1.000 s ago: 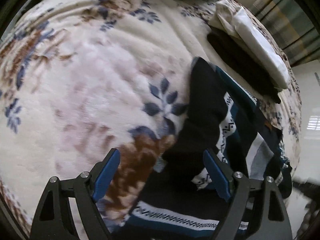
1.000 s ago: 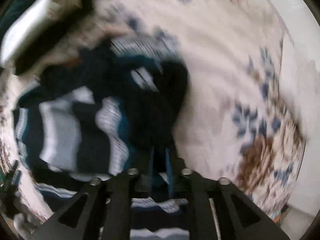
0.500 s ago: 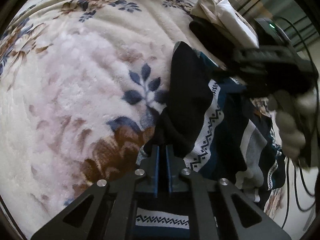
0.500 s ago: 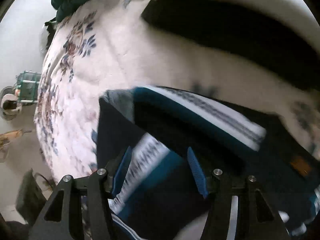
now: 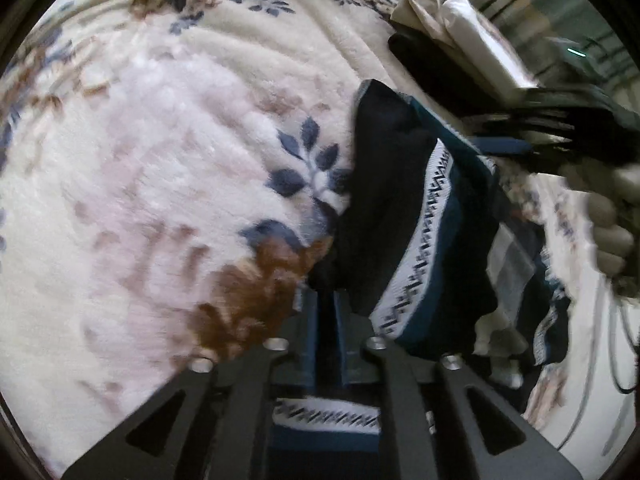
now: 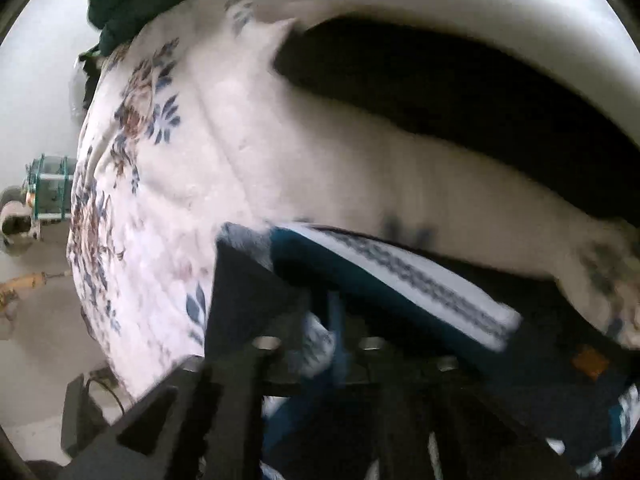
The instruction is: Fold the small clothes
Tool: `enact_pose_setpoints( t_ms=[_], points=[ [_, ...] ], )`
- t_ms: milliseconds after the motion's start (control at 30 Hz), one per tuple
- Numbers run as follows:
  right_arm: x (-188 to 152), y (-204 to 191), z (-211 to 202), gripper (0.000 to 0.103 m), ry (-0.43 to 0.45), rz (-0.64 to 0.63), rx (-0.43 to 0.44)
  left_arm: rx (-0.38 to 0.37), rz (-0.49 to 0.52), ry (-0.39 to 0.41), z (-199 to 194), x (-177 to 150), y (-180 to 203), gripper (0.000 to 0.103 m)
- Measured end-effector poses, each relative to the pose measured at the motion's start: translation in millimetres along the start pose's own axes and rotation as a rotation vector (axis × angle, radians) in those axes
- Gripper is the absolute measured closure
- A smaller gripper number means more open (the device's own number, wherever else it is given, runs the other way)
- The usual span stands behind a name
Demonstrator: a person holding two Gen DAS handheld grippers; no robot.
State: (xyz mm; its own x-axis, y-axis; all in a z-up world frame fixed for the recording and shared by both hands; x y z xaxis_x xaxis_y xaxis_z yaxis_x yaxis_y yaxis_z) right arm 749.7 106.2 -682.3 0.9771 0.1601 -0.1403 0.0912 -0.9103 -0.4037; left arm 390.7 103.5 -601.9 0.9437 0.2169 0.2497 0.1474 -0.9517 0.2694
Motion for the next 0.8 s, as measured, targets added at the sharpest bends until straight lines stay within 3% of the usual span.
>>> enact_pose_setpoints(
  t_ms=[33, 67, 133, 200, 300, 433, 467, 500, 533, 667, 733, 800],
  points=[
    [-1, 12, -16, 0.056, 0.036, 0.019, -0.003, 0.04, 0.037, -0.015, -2, 2, 0, 0.055],
    [-2, 34, -40, 0.051, 0.097, 0.037, -0.04, 0.06, 0.07, -0.019, -4, 4, 2, 0.04],
    [-12, 75, -75, 0.049, 0.19, 0.052, -0.129, 0.045, 0.097, 0.006, -11, 10, 6, 0.04],
    [-31, 115, -94, 0.049, 0.207, 0.073, -0.214, 0.035, 0.111, 0.036, -17, 21, 11, 0.04],
    [-62, 163, -97, 0.049, 0.155, 0.085, -0.259, 0.031, 0.125, 0.045, -11, 35, 18, 0.04],
    [-91, 190, -72, 0.05, 0.047, 0.057, -0.216, 0.053, 0.166, -0.01, 15, 41, 26, 0.04],
    [-94, 191, -66, 0.056, 0.037, 0.038, -0.227, 0.053, 0.169, -0.017, 19, 42, 28, 0.04],
    [-96, 191, -62, 0.096, 0.055, 0.01, -0.247, 0.054, 0.172, -0.026, 24, 42, 29, 0.04],
    [-95, 194, -62, 0.1, 0.077, 0.014, -0.275, 0.055, 0.179, -0.033, 26, 42, 30, 0.04],
    [-80, 229, -82, 0.1, 0.193, 0.202, -0.348, 0.079, 0.198, -0.033, 23, 42, 31, 0.04],
    [-85, 244, -101, 0.082, 0.198, 0.318, -0.277, 0.091, 0.195, -0.032, 17, 40, 29, 0.04],
    [-102, 261, -137, 0.07, 0.26, 0.443, -0.204, 0.088, 0.182, -0.034, 12, 35, 26, 0.04]
  ],
)
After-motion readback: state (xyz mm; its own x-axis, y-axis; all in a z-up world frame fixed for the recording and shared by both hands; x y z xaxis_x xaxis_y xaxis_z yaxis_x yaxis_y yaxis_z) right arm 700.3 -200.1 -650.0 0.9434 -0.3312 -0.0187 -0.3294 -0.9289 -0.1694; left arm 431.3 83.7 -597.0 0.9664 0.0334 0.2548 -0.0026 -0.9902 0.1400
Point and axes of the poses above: each gripper's, at about its wrist camera, not at the fingertips, and z roughly the way its jaws point, y to its right, x to its top, the point moved 6 cm from there along z, roughly the way its jaws point, and after that the axes turned 13 degrees about z, right-handed, at the moved point
